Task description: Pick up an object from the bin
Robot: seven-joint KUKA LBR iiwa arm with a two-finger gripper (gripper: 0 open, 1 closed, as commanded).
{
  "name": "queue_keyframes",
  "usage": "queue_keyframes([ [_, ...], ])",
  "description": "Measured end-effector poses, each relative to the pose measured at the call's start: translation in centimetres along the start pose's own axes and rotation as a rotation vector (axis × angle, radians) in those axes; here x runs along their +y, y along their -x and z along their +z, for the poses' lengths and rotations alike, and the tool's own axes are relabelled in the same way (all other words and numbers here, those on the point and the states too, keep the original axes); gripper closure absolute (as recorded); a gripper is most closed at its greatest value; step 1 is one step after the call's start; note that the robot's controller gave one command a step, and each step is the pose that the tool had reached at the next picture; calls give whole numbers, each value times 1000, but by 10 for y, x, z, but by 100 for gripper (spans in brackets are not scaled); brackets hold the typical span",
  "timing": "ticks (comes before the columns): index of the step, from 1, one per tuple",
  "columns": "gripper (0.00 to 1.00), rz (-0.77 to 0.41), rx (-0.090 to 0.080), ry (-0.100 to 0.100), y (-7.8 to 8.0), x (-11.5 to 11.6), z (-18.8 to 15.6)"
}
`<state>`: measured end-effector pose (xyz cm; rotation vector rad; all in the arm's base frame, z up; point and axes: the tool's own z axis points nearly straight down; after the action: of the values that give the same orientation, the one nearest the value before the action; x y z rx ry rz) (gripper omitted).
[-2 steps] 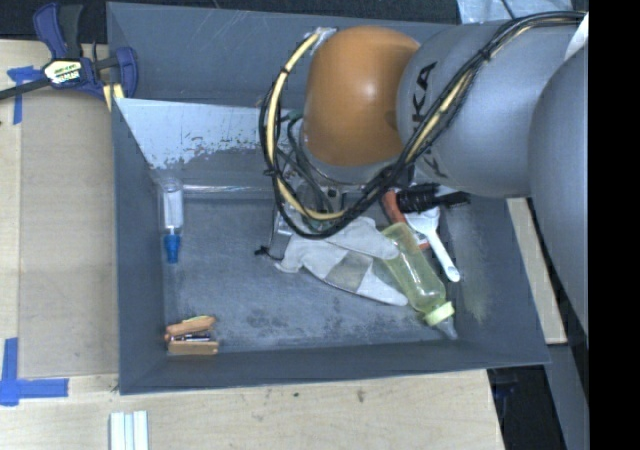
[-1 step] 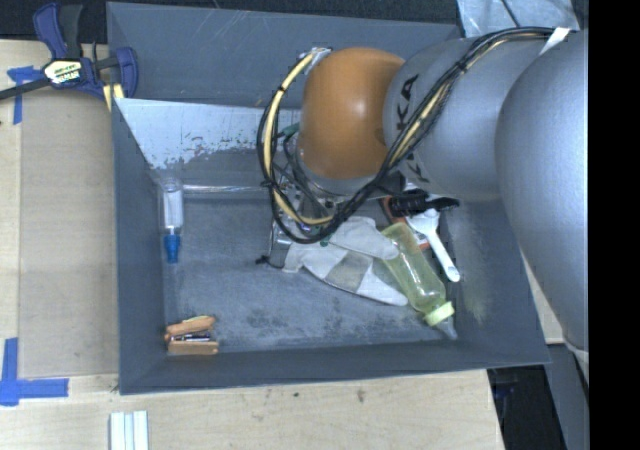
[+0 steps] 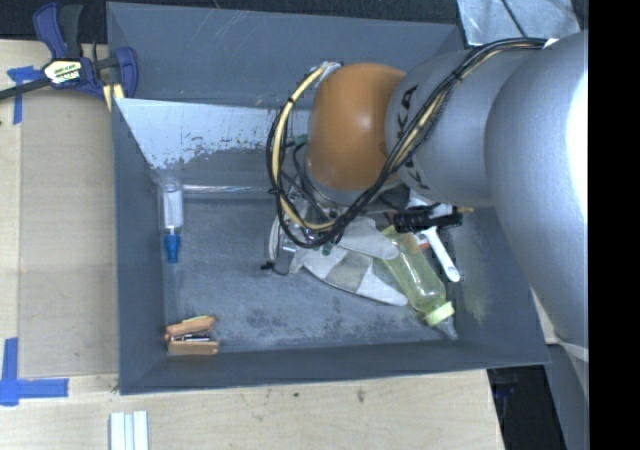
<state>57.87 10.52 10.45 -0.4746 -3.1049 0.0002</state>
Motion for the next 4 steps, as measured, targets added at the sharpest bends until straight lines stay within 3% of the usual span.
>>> queue_keyframes([
  [1, 0, 69, -2, 0, 3, -38, 5],
  [2, 0, 87, -3, 1, 28, -43, -1],
  [3, 100, -194, -4, 2, 15, -37, 32],
  [4, 100, -194, -4, 2, 15, -37, 32],
])
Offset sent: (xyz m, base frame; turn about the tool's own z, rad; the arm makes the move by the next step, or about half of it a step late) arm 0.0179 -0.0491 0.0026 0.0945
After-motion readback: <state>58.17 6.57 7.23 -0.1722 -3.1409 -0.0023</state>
